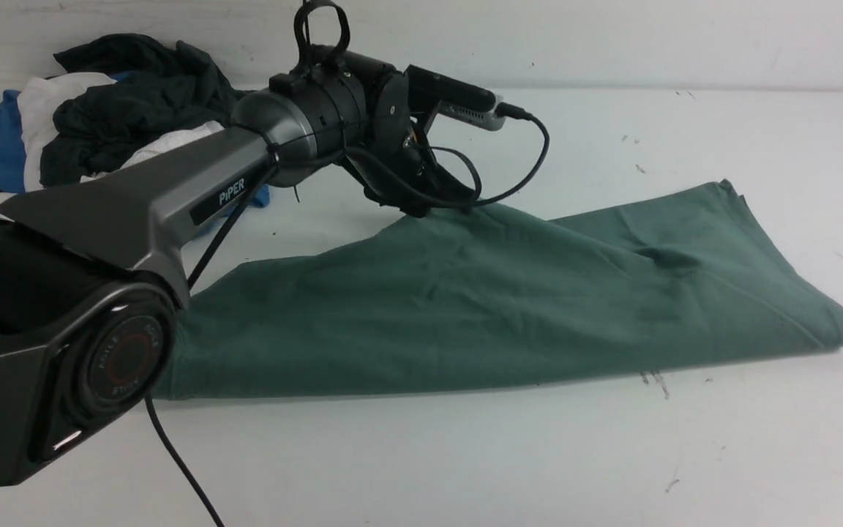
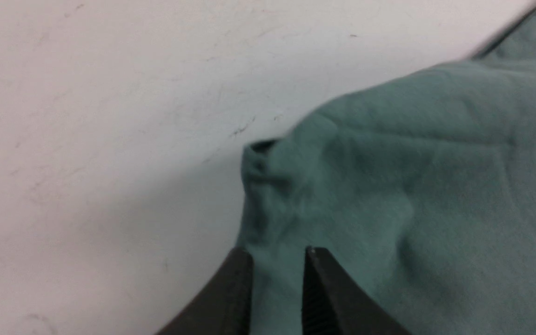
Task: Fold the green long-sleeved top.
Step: Use both arms to drag the lower edge of the fabric forward and fold it over the upper edge, then hold the left edge of the fabric with your left arm
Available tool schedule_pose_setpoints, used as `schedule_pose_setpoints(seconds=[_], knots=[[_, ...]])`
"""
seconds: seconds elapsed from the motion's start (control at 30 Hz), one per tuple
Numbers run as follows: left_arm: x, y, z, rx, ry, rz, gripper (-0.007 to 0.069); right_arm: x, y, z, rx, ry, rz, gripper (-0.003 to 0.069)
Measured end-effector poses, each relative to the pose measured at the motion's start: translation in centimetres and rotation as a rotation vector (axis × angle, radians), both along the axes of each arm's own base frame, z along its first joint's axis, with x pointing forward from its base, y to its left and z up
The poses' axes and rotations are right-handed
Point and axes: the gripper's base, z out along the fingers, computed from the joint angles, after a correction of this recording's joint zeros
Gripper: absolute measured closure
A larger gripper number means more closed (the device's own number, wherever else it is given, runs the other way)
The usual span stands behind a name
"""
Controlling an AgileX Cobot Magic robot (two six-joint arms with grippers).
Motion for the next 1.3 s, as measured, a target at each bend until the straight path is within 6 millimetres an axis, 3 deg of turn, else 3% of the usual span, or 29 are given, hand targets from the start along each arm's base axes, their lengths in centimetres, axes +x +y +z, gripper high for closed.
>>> schedule_pose_setpoints(seconds=[0.13, 0.23, 0.33, 0.37, 0.4, 0.47, 0.53, 0.6, 0.63, 0.67, 0.77, 0.87, 1.0, 1.3], knots=[[-0.3, 1.4, 2.1, 0.024, -0.005, 0.029, 0.0329, 0.0, 0.0, 0.0, 0.000, -0.003, 0.000, 0.0673], [-1.4, 3.8, 5.5, 0.107, 0.010, 0.060, 0.0319, 0.0, 0.0, 0.0, 0.000, -0.005, -0.001, 0.0673], [-2.3, 5.9, 7.7, 0.164, 0.046, 0.096, 0.0353, 0.1, 0.0, 0.0, 0.000, -0.007, -0.001, 0.0673], [-3.2, 8.2, 9.3, 0.212, 0.094, 0.134, 0.0415, 0.1, 0.0, 0.0, 0.000, -0.008, -0.001, 0.0673], [-3.2, 8.8, 9.7, 0.217, 0.092, 0.140, 0.0424, 0.1, 0.0, 0.0, 0.000, -0.008, -0.001, 0.0673], [-3.5, 12.7, 11.0, 0.229, 0.116, 0.190, 0.0536, 0.1, 0.0, 0.0, 0.000, -0.010, -0.002, 0.0673], [-4.1, 16.6, 10.5, 0.170, 0.185, 0.255, 0.0602, 0.1, 0.0, 0.0, 0.002, -0.010, -0.002, 0.0673], [-4.6, 18.2, 9.4, 0.126, 0.249, 0.284, 0.0618, 0.1, 0.0, 0.0, 0.002, -0.011, -0.002, 0.0673], [-5.9, 20.9, 7.8, 0.032, 0.354, 0.334, 0.0628, 0.1, 0.0, 0.0, 0.002, -0.011, -0.002, 0.0673], [-6.0, 21.2, 7.9, 0.020, 0.354, 0.339, 0.0629, 0.1, 0.0, 0.0, 0.003, -0.012, -0.002, 0.0673], [-8.5, 24.5, 4.6, -0.147, 0.533, 0.419, 0.0629, 0.1, 0.1, 0.1, 0.016, -0.013, -0.001, 0.0673], [-9.3, 25.3, 3.2, -0.195, 0.594, 0.449, 0.0624, 0.1, 0.2, 0.1, 0.018, -0.014, 0.003, 0.0673], [-9.6, 24.8, 1.9, -0.167, 0.634, 0.436, 0.0576, 0.1, 0.2, 0.1, 0.020, -0.015, 0.005, 0.0673], [-7.7, 21.7, -1.5, -0.077, 0.593, 0.461, 0.0249, 0.1, 0.3, 0.1, 0.029, -0.018, 0.011, 0.0673]])
